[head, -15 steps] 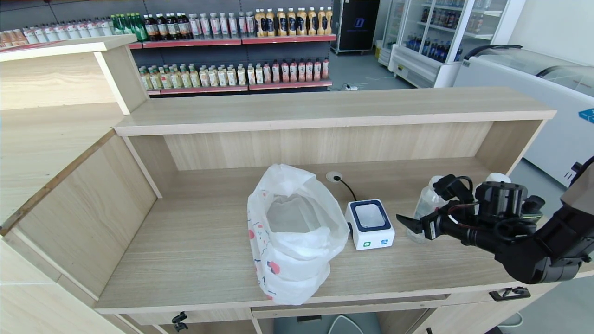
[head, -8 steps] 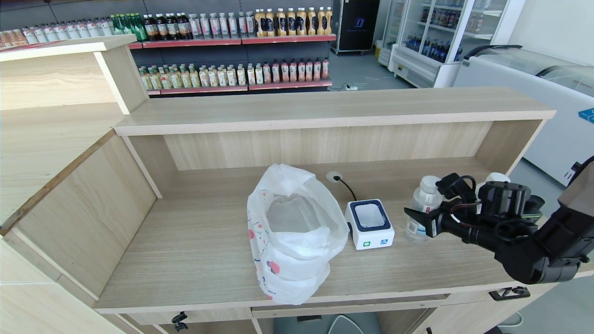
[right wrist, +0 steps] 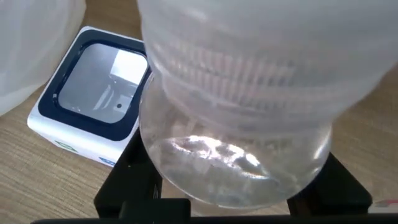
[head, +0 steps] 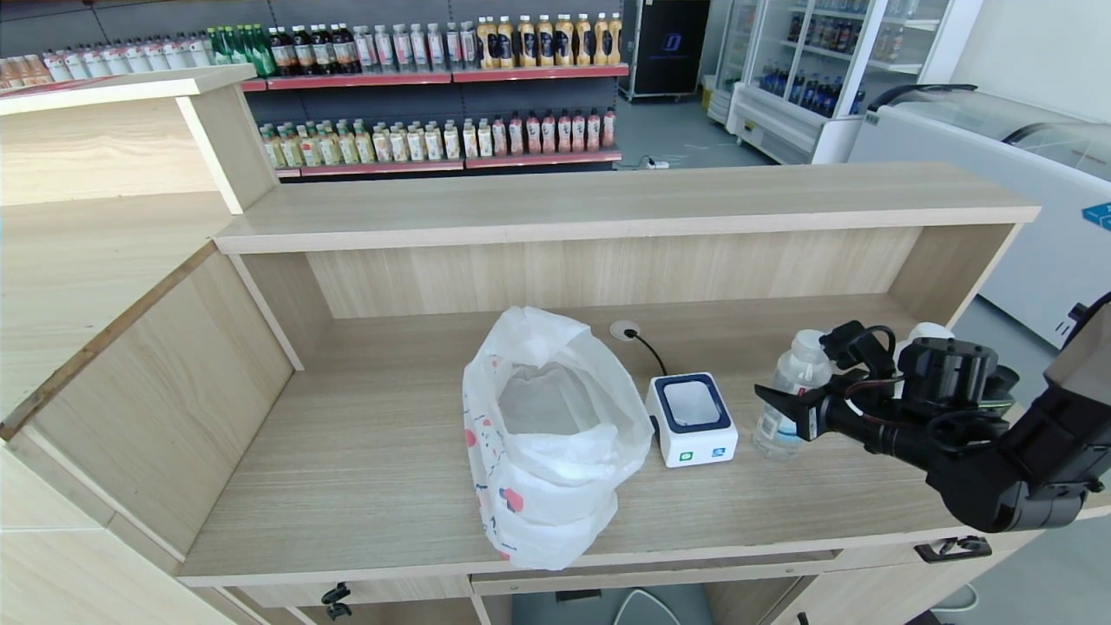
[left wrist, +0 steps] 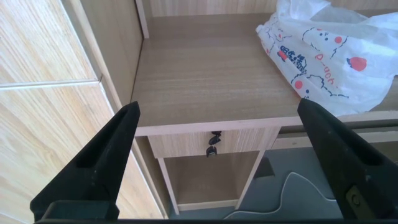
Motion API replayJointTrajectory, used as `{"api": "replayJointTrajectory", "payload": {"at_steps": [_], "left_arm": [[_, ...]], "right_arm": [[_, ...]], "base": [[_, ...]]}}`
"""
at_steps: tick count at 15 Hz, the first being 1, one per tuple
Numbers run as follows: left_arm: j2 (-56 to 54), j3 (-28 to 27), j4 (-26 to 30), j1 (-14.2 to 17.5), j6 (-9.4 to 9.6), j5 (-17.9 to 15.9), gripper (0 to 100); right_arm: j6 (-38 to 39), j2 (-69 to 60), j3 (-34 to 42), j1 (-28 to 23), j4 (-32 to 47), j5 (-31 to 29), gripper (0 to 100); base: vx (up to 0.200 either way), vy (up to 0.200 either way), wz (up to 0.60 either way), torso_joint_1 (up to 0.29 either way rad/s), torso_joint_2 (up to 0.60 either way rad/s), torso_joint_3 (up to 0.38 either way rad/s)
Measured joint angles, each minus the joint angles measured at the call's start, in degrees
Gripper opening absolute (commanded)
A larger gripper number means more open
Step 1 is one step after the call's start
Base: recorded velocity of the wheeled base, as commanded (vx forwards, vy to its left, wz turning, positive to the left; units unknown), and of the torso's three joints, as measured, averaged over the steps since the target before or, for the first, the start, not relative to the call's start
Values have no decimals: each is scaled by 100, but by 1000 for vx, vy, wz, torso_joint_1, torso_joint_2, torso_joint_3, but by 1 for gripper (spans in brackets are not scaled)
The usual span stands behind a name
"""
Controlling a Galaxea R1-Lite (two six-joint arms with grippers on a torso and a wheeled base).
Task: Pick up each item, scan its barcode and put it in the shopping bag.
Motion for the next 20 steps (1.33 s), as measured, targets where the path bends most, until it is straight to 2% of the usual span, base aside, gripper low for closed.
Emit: {"api": "replayJointTrajectory", "payload": {"at_steps": [3,4,8,12,16,20], "left_arm": [[0,0,0,0,2,0,100],[0,0,0,0,2,2,100],[0,0,0,0,2,2,100],[0,0,0,0,2,0,100],[0,0,0,0,2,2,100],[0,0,0,2,2,2,100]], "right_arm": [[532,-280,52,-63,177,284,0],[780,-523,38,-67,511,378,0],[1402,-1954,-430,-100,2733,1213,0],[1608,-3550,-1197,13,5266,2222,0],[2109,-4639,-2367,532,7011,2475,0],[2353,-5160,-2686,973,7342,2499,0]], "base": [[0,0,0,0,0,0],[0,0,0,0,0,0],[0,0,0,0,0,0],[0,0,0,0,0,0],[0,0,0,0,0,0],[0,0,0,0,0,0]]}}
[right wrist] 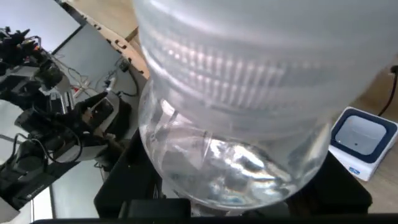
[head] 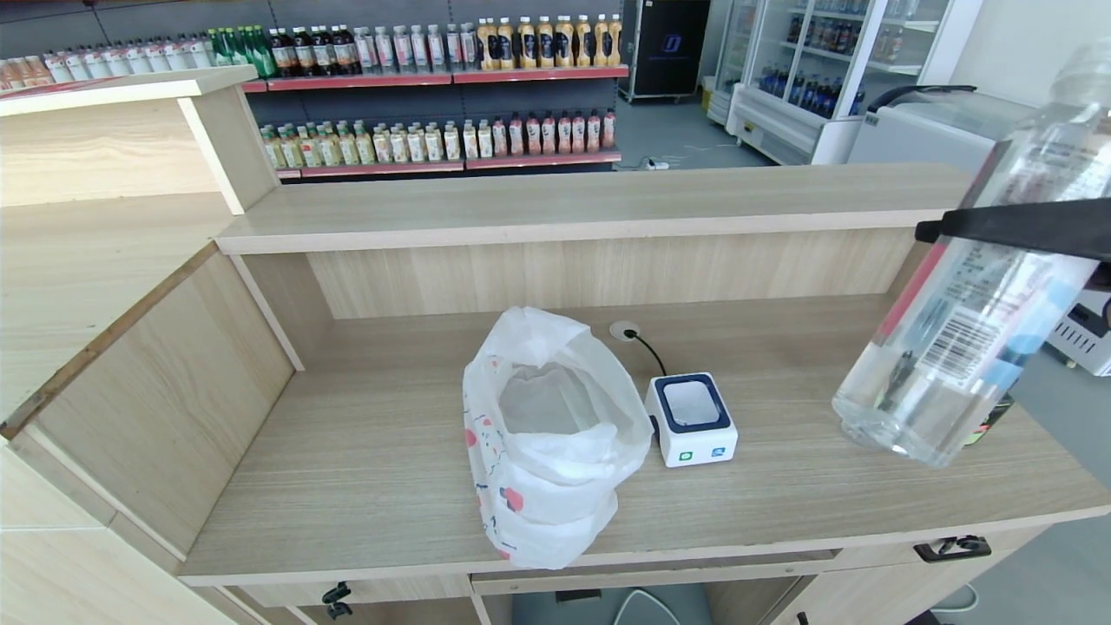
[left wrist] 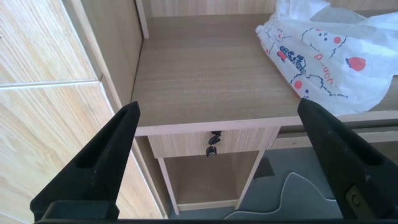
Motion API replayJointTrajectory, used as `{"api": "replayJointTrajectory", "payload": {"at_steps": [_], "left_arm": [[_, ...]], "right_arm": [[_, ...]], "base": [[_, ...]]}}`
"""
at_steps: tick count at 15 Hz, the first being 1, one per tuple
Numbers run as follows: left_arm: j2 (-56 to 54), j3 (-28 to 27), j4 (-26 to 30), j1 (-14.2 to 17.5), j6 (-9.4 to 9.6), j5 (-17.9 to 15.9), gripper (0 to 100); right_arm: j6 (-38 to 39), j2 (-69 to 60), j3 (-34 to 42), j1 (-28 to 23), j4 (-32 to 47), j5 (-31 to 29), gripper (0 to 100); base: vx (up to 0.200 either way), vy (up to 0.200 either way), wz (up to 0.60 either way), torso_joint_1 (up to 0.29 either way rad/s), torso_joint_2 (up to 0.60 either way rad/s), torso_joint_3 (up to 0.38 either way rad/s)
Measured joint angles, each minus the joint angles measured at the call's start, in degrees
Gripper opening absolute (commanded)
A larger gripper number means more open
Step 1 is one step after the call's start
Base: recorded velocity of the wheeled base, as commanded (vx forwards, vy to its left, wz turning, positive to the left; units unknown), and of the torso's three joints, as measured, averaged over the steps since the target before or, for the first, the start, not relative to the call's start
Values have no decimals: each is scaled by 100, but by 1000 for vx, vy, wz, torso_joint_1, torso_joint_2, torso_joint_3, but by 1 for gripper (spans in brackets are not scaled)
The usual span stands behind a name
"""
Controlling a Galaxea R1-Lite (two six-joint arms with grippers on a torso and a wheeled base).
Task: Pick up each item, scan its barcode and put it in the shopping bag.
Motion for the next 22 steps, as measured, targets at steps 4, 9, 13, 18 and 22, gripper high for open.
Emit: {"api": "replayJointTrajectory", "payload": {"at_steps": [4,9,13,18,22], "left_arm": [[0,0,0,-2,0,-2,100],[0,0,0,-2,0,0,100],[0,0,0,-2,0,-2,100],[0,0,0,-2,0,-2,100],[0,0,0,-2,0,-2,100]], "right_arm": [[224,-226,20,628,5,517,0],[484,-510,-52,833,13,1374,0],[464,-619,6,841,-46,1693,0],[443,-628,33,837,-107,1779,0],[185,-560,100,816,-138,1779,0]], "base": [[0,0,0,0,0,0],[0,0,0,0,0,0],[0,0,0,0,0,0],[0,0,0,0,0,0],[0,0,0,0,0,0]]}}
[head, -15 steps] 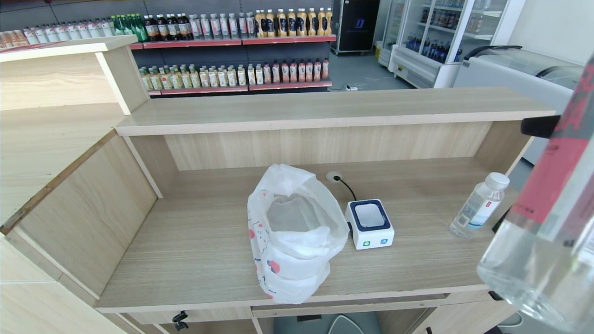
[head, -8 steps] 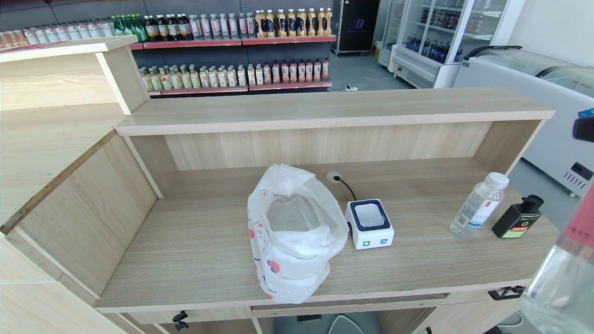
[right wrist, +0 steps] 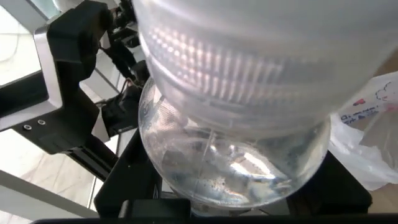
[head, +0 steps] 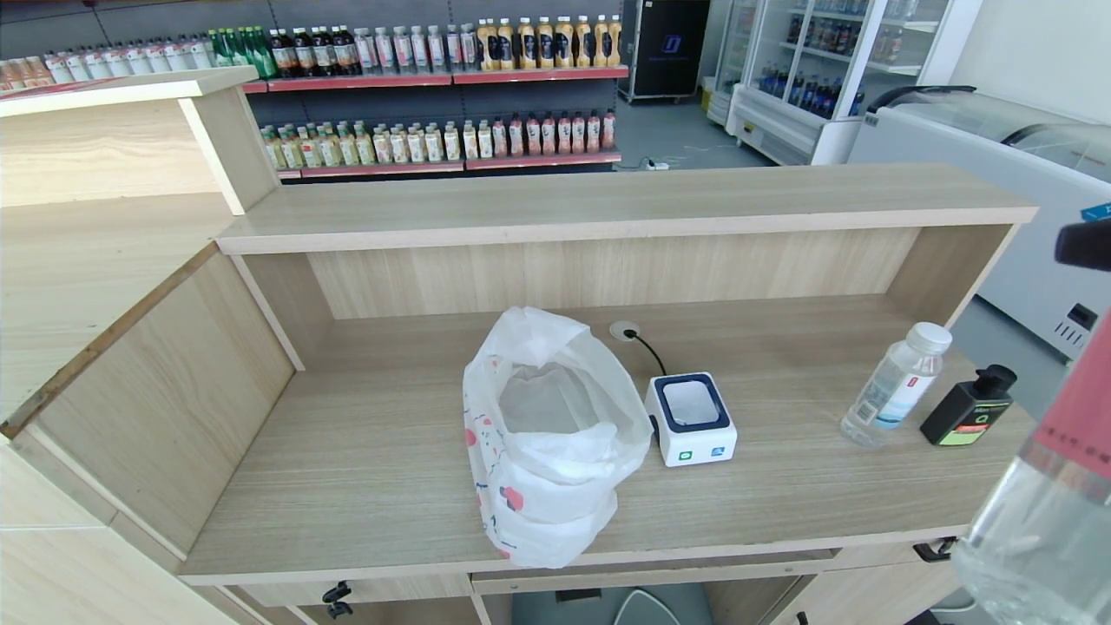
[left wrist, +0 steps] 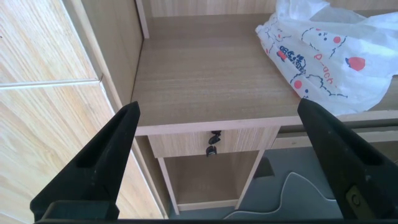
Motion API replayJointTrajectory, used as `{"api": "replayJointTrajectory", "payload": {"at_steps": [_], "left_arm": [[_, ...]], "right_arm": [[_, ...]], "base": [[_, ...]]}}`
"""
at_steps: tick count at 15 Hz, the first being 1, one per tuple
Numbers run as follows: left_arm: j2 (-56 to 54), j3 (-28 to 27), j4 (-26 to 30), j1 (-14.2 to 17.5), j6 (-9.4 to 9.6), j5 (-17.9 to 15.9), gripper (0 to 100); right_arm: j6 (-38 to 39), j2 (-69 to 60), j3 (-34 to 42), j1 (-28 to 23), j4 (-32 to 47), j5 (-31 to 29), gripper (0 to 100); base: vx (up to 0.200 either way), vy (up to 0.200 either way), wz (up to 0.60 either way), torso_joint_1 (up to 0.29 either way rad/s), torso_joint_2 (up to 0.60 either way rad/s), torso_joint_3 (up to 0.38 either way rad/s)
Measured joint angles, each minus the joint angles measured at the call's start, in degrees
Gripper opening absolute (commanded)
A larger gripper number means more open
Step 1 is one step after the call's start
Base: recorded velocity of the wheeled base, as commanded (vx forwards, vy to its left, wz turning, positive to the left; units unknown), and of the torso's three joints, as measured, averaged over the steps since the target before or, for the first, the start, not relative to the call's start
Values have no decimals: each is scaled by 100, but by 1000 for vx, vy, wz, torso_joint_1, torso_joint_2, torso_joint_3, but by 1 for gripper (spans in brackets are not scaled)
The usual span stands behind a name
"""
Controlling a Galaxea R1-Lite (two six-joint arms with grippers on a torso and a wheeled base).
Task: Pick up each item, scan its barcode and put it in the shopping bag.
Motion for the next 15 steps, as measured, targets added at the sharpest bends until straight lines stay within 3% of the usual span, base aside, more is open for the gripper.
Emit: {"api": "replayJointTrajectory", "payload": {"at_steps": [3,7,10,15], "left_arm": [[0,0,0,0,0,2,100],[0,0,0,0,0,0,100],[0,0,0,0,0,0,100],[0,0,0,0,0,0,100]], "right_arm": [[-624,199,55,-313,1,-167,0],[-1949,868,77,-1097,-7,-1470,0],[-2599,1243,276,-2065,-98,-2250,0],[-2798,1613,492,-3466,-112,-2554,0]], "base": [[0,0,0,0,0,0],[0,0,0,0,0,0],[0,0,0,0,0,0],[0,0,0,0,0,0]]}}
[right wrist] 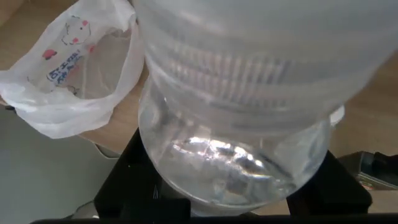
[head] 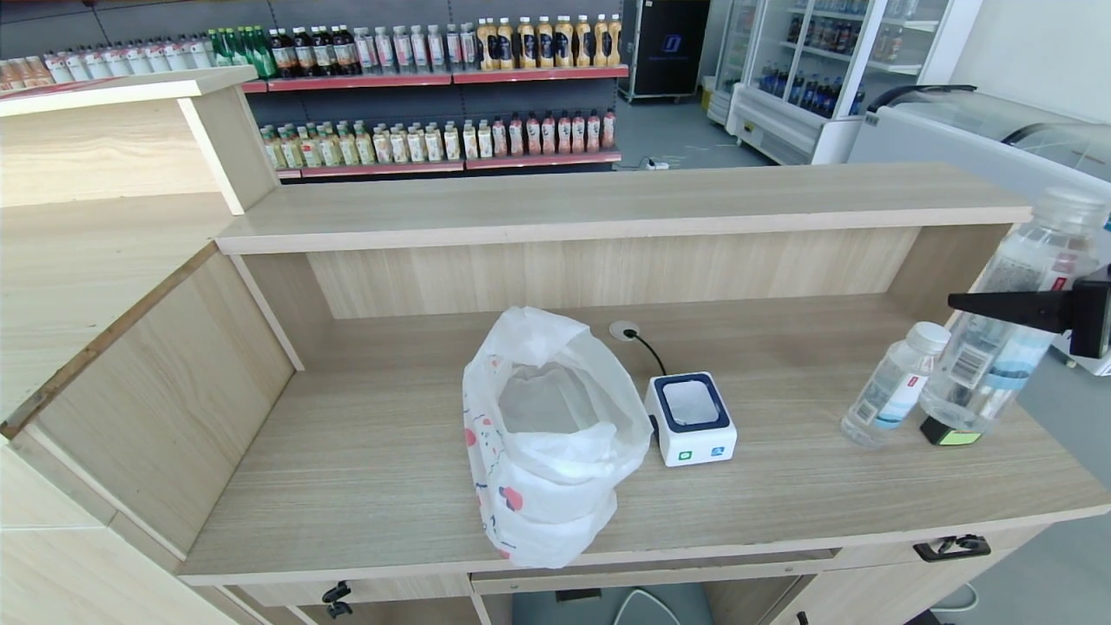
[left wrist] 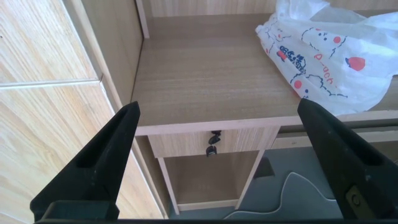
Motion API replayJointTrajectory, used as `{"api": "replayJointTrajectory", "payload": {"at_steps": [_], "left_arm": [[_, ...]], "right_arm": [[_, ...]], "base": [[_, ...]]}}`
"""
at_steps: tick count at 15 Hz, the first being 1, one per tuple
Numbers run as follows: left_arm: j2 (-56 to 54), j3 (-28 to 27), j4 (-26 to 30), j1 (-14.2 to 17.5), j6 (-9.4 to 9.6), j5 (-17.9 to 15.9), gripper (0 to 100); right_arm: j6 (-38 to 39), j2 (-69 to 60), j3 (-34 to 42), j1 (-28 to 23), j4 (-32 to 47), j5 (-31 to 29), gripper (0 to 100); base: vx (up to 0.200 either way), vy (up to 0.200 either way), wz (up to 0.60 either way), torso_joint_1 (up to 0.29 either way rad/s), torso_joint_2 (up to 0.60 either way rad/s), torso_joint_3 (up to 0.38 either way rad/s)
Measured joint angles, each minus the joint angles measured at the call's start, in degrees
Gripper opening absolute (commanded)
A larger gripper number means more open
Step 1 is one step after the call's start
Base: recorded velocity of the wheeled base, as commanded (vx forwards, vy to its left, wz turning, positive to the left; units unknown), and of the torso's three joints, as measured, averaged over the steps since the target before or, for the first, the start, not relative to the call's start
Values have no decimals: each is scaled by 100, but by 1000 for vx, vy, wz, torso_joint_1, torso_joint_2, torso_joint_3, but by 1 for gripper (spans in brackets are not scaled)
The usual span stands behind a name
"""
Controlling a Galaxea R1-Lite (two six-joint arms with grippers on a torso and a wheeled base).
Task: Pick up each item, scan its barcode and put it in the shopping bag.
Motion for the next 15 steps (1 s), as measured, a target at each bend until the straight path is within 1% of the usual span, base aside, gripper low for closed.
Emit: {"api": "replayJointTrajectory", "payload": {"at_steps": [3,6,11,13,14,15], "left_arm": [[0,0,0,0,0,0,100],[0,0,0,0,0,0,100],[0,0,0,0,0,2,100],[0,0,0,0,0,0,100],[0,0,0,0,-2,2,100],[0,0,0,0,0,0,100]], "right_arm": [[-230,91,33,-229,-29,-27,0],[-811,140,11,-499,46,-79,0],[-1114,146,59,-926,57,-121,0],[-1261,110,65,-1003,37,-163,0],[-1474,94,76,-1017,0,-187,0],[-1520,88,78,-1020,-200,-205,0]], "base": [[0,0,0,0,0,0],[0,0,0,0,0,0],[0,0,0,0,0,0],[0,0,600,5,2,2],[0,0,600,2,7,7],[0,0,600,-2,-2,-2]]}}
